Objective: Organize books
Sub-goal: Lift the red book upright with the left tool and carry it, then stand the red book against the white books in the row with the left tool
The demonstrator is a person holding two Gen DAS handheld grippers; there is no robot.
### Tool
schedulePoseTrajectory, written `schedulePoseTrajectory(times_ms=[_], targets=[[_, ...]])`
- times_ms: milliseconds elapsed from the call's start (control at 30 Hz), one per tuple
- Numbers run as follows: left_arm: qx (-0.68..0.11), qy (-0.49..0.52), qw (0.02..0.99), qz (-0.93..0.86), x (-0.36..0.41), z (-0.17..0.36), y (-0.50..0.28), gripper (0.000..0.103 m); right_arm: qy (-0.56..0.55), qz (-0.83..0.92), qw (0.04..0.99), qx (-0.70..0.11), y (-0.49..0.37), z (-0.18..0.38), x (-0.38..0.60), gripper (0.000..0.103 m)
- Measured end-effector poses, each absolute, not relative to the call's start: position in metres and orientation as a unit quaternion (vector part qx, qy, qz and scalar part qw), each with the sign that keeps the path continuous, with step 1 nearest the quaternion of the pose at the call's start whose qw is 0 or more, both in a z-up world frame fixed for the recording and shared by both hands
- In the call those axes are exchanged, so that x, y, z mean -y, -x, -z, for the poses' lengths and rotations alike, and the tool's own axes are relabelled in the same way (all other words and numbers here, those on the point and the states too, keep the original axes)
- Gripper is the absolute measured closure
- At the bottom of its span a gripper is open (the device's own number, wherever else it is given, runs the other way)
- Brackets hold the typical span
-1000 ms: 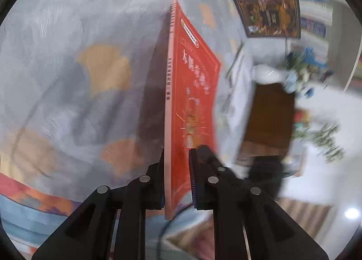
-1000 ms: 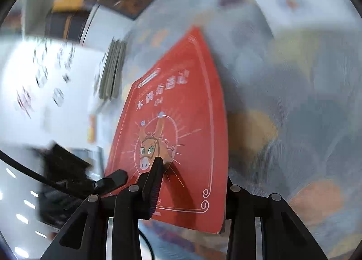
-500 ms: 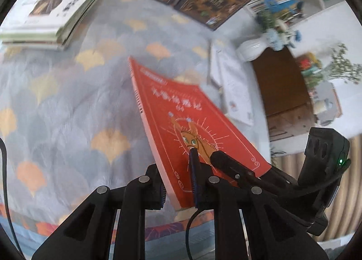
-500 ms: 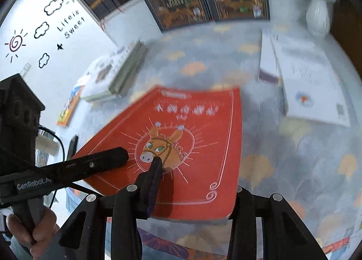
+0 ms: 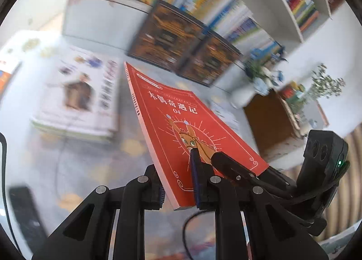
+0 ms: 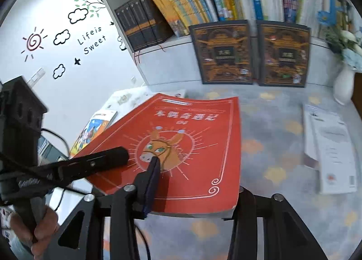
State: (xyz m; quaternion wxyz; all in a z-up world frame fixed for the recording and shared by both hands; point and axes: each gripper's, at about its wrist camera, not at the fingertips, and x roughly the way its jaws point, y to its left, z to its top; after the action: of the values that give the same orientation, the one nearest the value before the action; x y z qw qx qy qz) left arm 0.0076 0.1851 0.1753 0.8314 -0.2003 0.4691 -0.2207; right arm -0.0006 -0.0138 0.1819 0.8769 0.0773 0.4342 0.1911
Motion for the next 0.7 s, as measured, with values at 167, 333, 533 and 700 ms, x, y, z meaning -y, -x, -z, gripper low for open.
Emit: schedulePoseTrajectory(times_ms=[167, 333, 533, 700], targets=[[-0.476, 0.189, 0.839, 0.185, -0.236, -0.156, -0.045, 0.086, -0.076, -0.192, 0.869, -0.449, -0.038, -0.156, -0.051, 0.057], [-0.486, 0.216, 0.827, 0.183, -0.272, -0.13, -0.081, 0.086, -0.088, -0.174, 0.857, -0.476, -0.074, -0.139, -0.084, 0.056], [-0.484, 0.234, 0.823, 0.184, -0.291, -0.117, -0.104, 0.086, -0.069, -0.164, 0.857, -0.483, -0.094, -0.136, -0.111, 0.054], [-0.485, 0.243, 0.821, 0.179, -0.306, -0.106, -0.122, 0.085, -0.069, -0.156, 0.856, -0.487, -0.113, -0.129, -0.127, 0.054]])
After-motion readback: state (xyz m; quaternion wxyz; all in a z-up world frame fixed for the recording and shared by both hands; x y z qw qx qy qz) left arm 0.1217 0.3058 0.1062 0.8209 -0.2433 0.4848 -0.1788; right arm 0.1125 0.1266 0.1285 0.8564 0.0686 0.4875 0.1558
